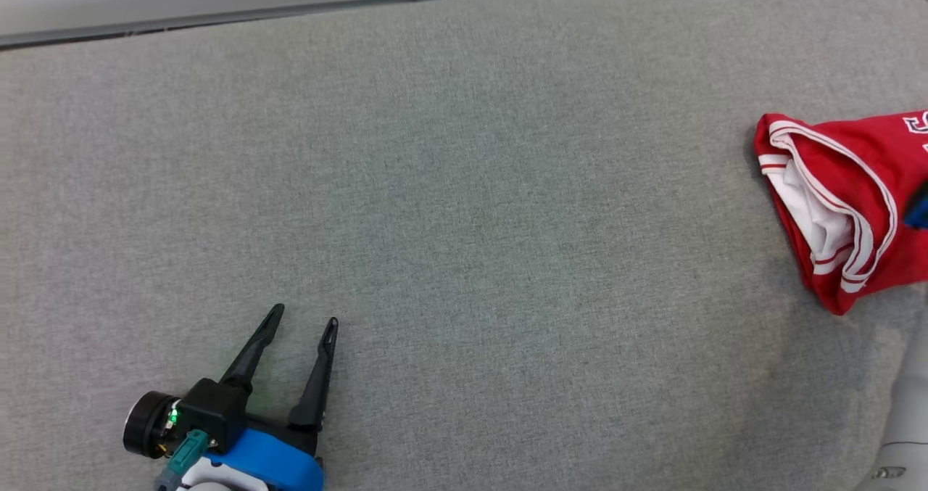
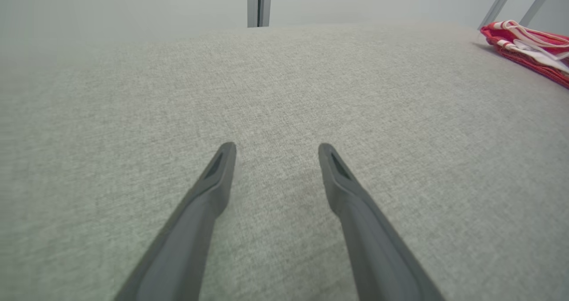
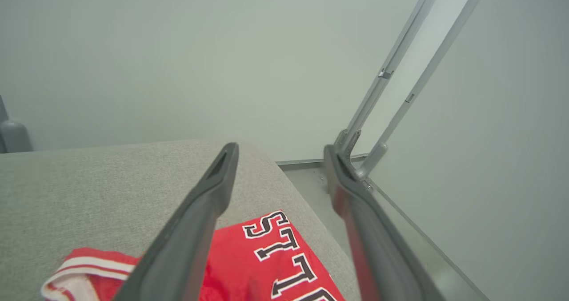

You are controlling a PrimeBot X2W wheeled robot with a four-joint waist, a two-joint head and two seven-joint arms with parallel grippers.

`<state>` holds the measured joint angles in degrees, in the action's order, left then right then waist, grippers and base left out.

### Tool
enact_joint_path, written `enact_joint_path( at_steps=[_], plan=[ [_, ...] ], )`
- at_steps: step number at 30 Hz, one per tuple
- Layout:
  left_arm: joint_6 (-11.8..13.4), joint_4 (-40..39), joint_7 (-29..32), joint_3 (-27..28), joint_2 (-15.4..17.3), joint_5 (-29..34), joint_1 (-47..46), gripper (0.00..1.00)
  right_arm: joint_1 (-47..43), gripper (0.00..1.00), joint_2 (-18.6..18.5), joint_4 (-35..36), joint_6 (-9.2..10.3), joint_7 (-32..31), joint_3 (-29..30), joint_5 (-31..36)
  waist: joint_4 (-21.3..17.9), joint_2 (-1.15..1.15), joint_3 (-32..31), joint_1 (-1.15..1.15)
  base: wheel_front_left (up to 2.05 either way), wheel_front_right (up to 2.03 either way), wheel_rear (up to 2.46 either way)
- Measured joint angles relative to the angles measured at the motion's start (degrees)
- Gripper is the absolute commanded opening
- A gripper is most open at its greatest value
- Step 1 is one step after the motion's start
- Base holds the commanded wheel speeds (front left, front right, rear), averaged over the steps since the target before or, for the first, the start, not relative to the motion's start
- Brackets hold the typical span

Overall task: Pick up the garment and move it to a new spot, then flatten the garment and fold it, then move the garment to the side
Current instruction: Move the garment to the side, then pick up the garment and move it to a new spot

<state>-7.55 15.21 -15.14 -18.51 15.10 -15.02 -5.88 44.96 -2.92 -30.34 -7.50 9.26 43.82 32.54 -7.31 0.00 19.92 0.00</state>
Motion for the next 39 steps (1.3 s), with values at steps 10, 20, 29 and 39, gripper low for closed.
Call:
enact_joint_path(
  at_steps=[10, 20, 29, 39],
  plan=[
    [0.0, 2.9, 0.01, 5.44, -3.07, 1.89, 1.1, 1.0, -6.16, 1.0, 0.13, -9.53, 0.0, 5.7, -19.86, -19.01, 3.02, 0.0, -7.15, -0.01, 0.0, 0.0, 0.0],
    [0.14, 6.48, 0.01, 14.22, -6.89, 4.86, 4.33, 1.0, -23.56, 1.0, -0.01, -5.32, 0.01, 5.73, -35.76, -36.62, 6.57, 0.0, -13.1, -0.01, 0.0, 0.0, 0.0],
    [0.14, 7.26, 0.01, 18.46, -10.24, 7.32, 8.92, 1.0, -34.55, 1.0, 0.1, -2.53, 0.01, 5.73, -40.55, -39.25, 6.21, 0.0, -18.56, -0.02, 0.0, 0.0, 0.0],
    [0.14, 7.21, 0.01, 19.35, -11.69, 8.82, 10.29, 1.0, -37.34, 1.0, 0.09, -1.66, 0.01, 5.73, -42.76, -40.36, 5.84, 0.0, -20.12, -0.01, 0.0, 0.0, 0.0]
  ],
)
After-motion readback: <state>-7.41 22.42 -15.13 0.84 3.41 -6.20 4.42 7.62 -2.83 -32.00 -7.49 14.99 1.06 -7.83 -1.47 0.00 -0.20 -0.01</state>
